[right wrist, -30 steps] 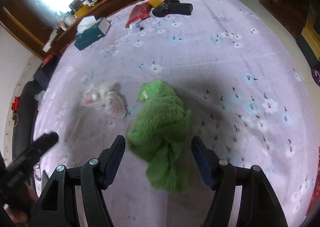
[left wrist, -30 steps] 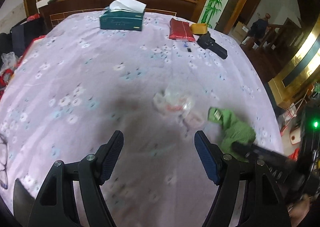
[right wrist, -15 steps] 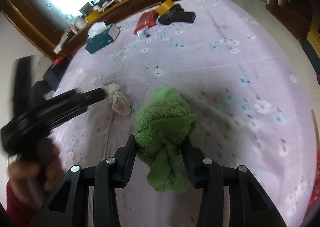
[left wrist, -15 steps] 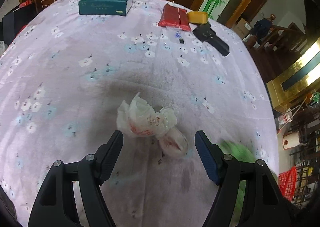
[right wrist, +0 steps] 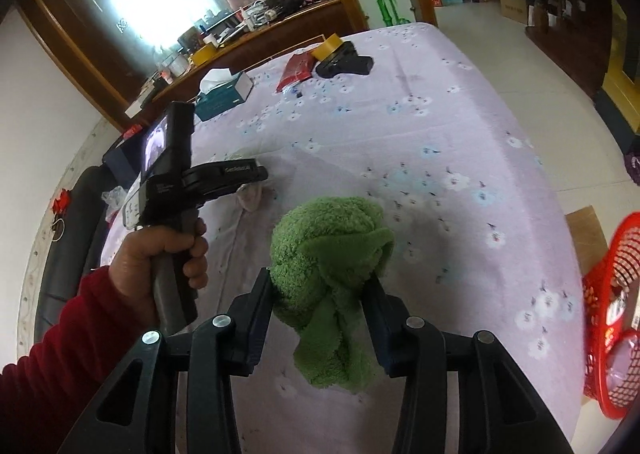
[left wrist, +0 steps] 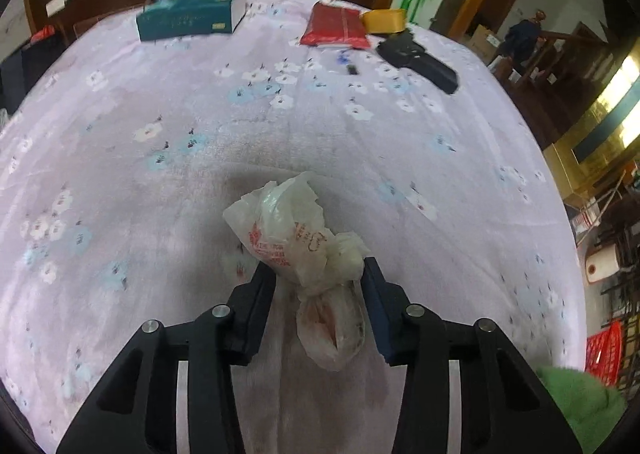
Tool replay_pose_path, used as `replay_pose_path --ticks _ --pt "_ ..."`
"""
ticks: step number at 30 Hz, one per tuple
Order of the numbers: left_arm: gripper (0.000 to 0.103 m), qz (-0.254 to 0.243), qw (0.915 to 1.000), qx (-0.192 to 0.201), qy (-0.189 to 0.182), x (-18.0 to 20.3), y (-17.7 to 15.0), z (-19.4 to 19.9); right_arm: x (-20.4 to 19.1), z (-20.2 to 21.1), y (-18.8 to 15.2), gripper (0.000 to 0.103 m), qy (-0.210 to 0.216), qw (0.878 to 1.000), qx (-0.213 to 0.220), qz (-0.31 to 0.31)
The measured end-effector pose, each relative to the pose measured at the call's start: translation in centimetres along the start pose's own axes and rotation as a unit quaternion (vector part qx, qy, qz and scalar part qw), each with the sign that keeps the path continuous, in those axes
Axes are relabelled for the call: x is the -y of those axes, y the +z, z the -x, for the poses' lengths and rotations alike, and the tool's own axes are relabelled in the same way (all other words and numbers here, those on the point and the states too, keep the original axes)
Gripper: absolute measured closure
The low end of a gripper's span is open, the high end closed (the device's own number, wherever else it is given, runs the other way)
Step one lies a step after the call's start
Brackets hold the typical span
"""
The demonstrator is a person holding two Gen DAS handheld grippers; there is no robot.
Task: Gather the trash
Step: 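Carry the green towel and white bag in both tools to the red basket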
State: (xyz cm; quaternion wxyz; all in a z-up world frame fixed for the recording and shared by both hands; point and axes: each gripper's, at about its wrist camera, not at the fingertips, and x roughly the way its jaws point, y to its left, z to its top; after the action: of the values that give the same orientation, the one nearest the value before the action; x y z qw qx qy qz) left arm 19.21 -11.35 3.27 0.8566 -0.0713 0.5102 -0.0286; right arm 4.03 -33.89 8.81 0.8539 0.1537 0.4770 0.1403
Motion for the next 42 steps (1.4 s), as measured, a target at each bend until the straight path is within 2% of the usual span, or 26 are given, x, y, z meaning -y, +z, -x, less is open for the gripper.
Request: replay_pose_path --ticks 5,9,16,29,35,42 --pt "0.061 -0.049 0.9981 0.037 -0.004 2.2 -3.3 4.5 0.7 1.5 -1.0 0.056 -0.014 1.000 0.012 -0.001" --pt "0.061 -0.102 0.9930 0.060 -0.004 4.7 -6.8 8.0 1.1 2.7 -2.1 0.056 -0.021 1.000 0.017 -0.001" --pt "0.061 -0.169 0.9835 0.062 -0.011 8.8 -11.3 11.2 2.5 5.0 -3.5 0.056 -0.031 0.999 0.029 -0.011" --pt "0.061 -0.225 0.9692 0.089 -0.043 16.8 -13.7 15.0 6.4 11.2 -5.3 0.056 -0.050 0.996 0.068 -0.041" --pt "0.061 -0.247 0.9623 0.091 -0.066 21.5 -14.1 15.5 10.5 14.2 -5.5 0.056 -0.065 0.991 0.087 -0.074" --pt "0.060 -0.272 0.9536 0.070 -0.108 28.0 -14.9 14.7 16.7 17.0 -5.7 0.056 -0.085 0.984 0.099 -0.121"
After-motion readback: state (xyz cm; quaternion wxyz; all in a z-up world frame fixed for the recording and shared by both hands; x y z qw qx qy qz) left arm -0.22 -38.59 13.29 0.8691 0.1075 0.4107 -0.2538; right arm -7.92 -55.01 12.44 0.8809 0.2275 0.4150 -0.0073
